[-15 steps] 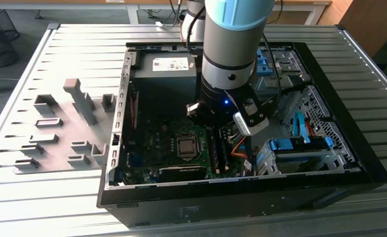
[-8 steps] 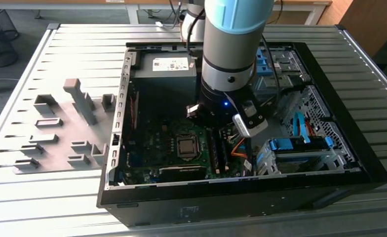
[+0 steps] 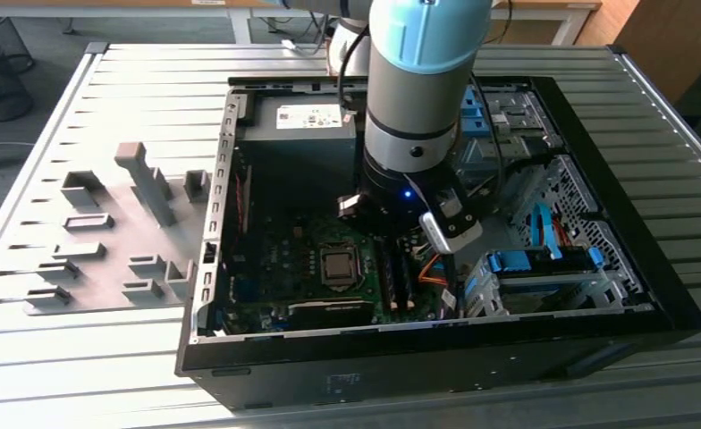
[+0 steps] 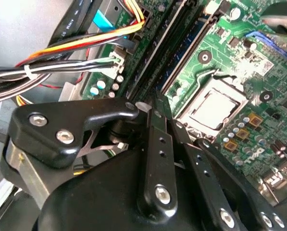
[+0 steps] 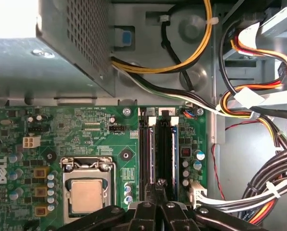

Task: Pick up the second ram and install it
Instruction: 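Press down the second ram until it locks into place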

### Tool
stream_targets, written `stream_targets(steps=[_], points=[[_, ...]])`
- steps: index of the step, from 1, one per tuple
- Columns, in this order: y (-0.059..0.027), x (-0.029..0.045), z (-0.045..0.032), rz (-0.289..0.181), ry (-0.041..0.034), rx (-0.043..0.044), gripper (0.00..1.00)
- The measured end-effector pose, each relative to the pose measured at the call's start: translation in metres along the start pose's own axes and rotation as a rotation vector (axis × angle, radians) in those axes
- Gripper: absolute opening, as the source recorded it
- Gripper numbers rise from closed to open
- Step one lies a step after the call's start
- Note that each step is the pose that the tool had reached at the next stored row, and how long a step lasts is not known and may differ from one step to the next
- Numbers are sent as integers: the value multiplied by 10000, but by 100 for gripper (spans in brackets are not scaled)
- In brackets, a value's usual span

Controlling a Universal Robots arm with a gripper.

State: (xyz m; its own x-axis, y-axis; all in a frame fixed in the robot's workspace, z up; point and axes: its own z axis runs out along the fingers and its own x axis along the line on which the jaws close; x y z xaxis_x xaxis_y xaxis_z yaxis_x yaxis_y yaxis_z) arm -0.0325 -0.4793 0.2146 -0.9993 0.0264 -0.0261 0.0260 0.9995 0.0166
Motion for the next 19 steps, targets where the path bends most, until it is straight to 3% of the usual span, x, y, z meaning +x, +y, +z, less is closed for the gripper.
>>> stream_targets(steps=[4,11,19], points=[[7,-3,-37,2,-11,-32,10],[7,-9,-337,1,-3,-10,10],[7,-5,-361,0,-3,-9,10]])
